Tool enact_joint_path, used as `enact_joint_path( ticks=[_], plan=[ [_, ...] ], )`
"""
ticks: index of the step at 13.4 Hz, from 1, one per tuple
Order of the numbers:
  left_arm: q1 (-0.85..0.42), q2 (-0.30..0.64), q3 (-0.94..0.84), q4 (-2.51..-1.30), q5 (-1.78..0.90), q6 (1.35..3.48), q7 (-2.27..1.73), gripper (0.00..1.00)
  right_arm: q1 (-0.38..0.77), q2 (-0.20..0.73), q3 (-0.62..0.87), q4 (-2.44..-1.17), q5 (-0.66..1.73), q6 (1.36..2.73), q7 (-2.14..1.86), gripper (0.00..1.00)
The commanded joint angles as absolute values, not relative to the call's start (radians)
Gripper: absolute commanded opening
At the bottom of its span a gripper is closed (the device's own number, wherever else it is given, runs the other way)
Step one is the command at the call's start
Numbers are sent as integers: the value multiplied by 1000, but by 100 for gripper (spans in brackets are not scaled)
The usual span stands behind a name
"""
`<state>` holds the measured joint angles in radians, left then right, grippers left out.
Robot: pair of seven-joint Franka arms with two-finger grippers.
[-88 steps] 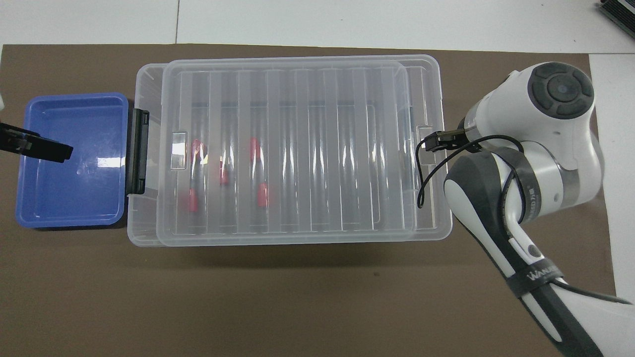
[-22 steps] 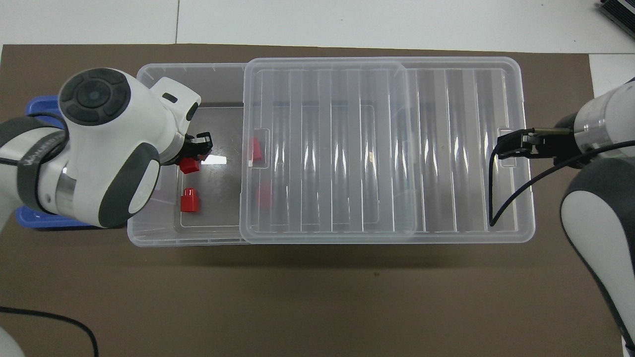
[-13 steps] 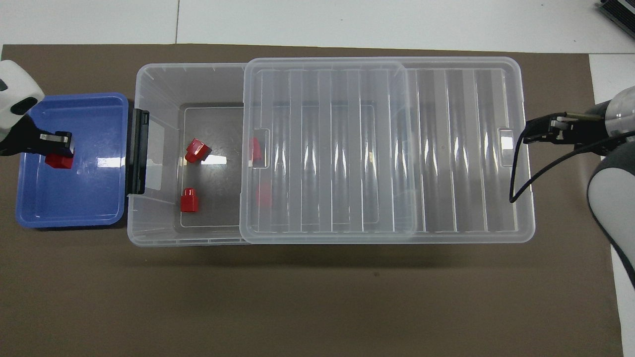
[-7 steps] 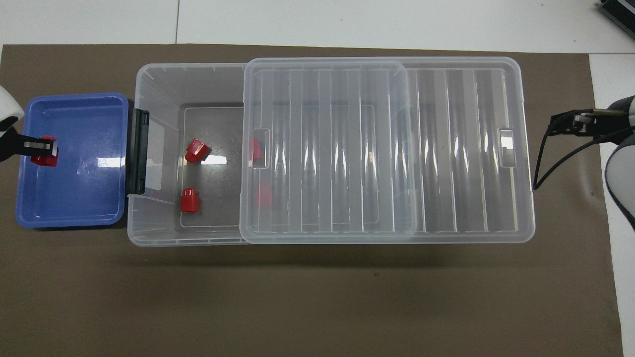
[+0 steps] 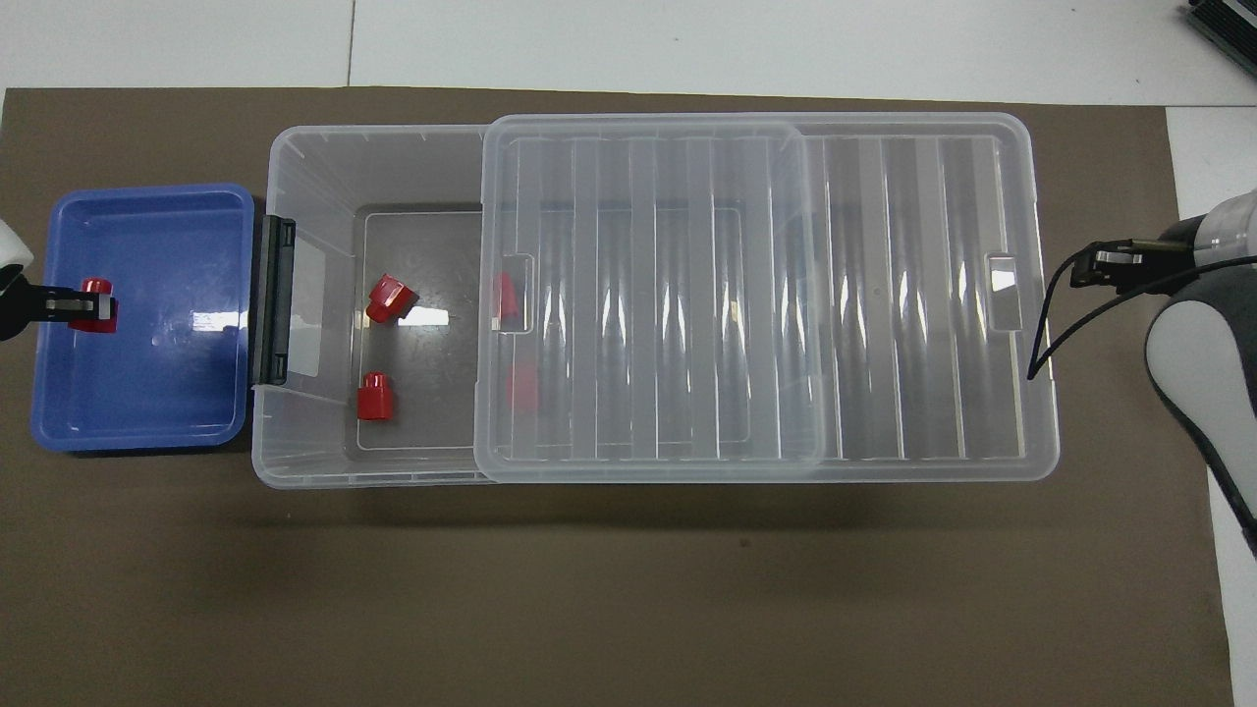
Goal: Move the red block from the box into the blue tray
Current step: 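Open the left gripper to release the red block in the tray, then push the lid back over the box with the right gripper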
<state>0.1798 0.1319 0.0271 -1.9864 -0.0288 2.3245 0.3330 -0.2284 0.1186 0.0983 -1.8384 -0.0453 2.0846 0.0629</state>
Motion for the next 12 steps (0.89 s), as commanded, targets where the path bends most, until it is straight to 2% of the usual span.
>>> enact_joint_path(
  ticks=[1, 6, 12],
  plan=[
    [195, 181, 17, -2008, -60, 2410, 359, 1, -226, 103, 103, -1873, -31, 2109, 43, 0],
    [189, 215, 18, -2074, -110, 2525, 350, 1, -184, 109, 106, -1873, -31, 2158, 49, 0],
    [199, 271, 17, -2077, -110, 2574, 397, 4, -108, 127, 106, -1887, -31, 2223, 54, 0]
  ],
)
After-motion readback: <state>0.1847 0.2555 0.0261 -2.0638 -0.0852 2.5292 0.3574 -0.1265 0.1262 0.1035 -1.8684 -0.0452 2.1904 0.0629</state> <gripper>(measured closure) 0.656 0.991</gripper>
